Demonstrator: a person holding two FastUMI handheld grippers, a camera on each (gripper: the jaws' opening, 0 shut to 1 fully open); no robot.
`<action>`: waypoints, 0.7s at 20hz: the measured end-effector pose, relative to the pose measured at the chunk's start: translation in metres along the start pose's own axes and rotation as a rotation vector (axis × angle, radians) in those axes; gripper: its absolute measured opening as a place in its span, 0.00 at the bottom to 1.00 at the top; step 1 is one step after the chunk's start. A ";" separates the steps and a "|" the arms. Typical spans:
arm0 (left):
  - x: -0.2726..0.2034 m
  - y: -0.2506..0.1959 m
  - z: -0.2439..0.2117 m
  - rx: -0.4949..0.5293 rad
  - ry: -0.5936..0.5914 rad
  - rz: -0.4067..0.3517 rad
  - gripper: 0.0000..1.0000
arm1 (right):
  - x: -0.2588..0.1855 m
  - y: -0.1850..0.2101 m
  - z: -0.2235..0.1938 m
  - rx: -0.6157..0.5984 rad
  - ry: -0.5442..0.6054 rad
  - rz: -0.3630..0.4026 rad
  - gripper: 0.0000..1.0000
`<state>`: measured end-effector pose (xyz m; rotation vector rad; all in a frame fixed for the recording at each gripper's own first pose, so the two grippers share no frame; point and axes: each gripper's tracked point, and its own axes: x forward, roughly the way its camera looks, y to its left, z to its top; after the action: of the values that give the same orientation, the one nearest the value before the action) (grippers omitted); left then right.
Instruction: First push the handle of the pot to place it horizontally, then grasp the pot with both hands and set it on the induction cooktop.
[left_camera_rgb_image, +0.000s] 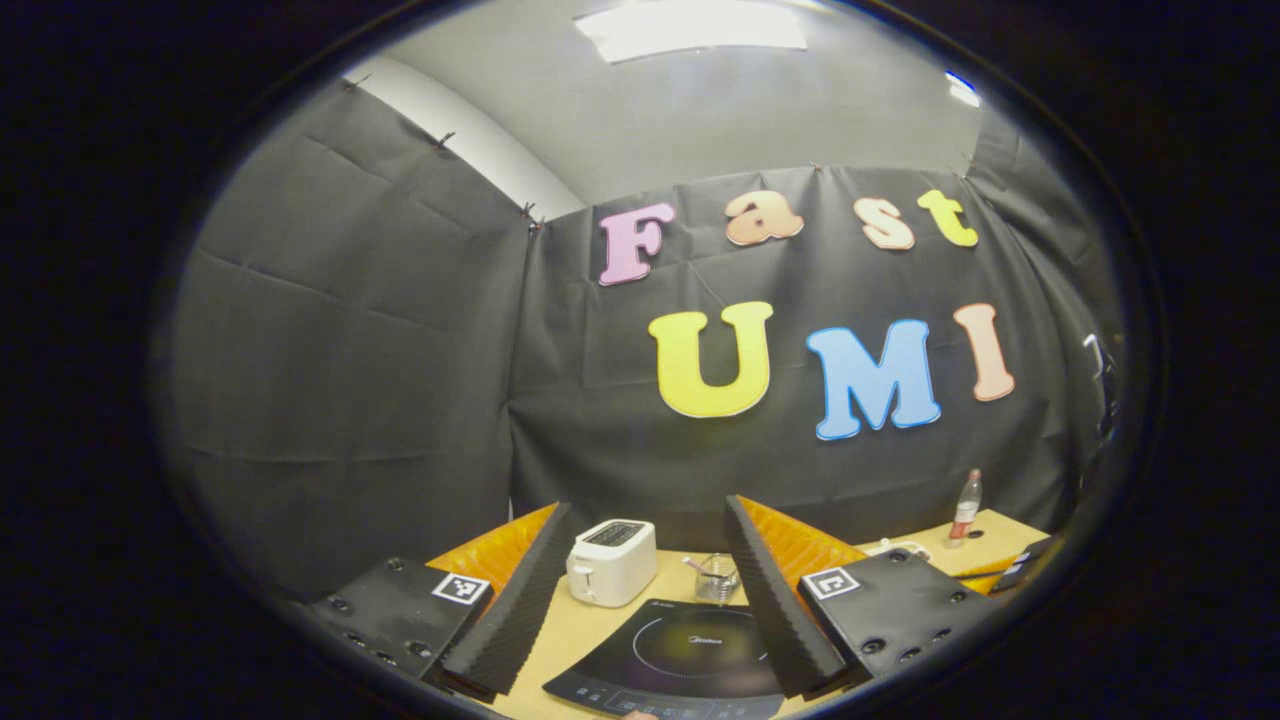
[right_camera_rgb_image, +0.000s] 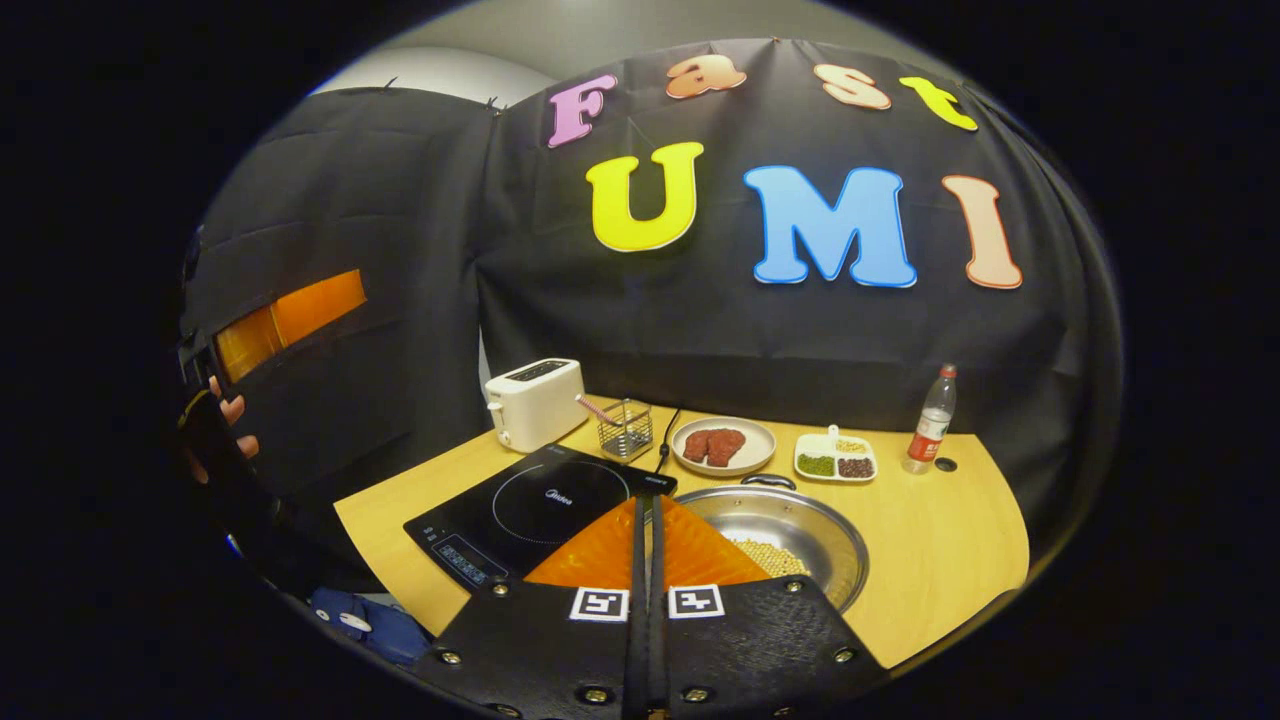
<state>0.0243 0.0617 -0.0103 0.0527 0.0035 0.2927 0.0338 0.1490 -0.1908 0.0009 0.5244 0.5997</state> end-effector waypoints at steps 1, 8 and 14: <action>0.001 0.003 -0.003 -0.002 0.004 0.003 0.98 | 0.003 0.003 -0.008 0.005 0.023 0.010 0.00; 0.009 0.012 -0.009 0.004 0.018 0.021 0.98 | 0.020 0.022 -0.070 0.019 0.216 0.087 0.00; 0.012 0.016 -0.016 0.011 0.035 0.030 0.98 | 0.025 0.035 -0.112 0.066 0.352 0.149 0.00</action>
<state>0.0312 0.0817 -0.0251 0.0590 0.0394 0.3239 -0.0204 0.1747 -0.2951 -0.0028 0.8914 0.7326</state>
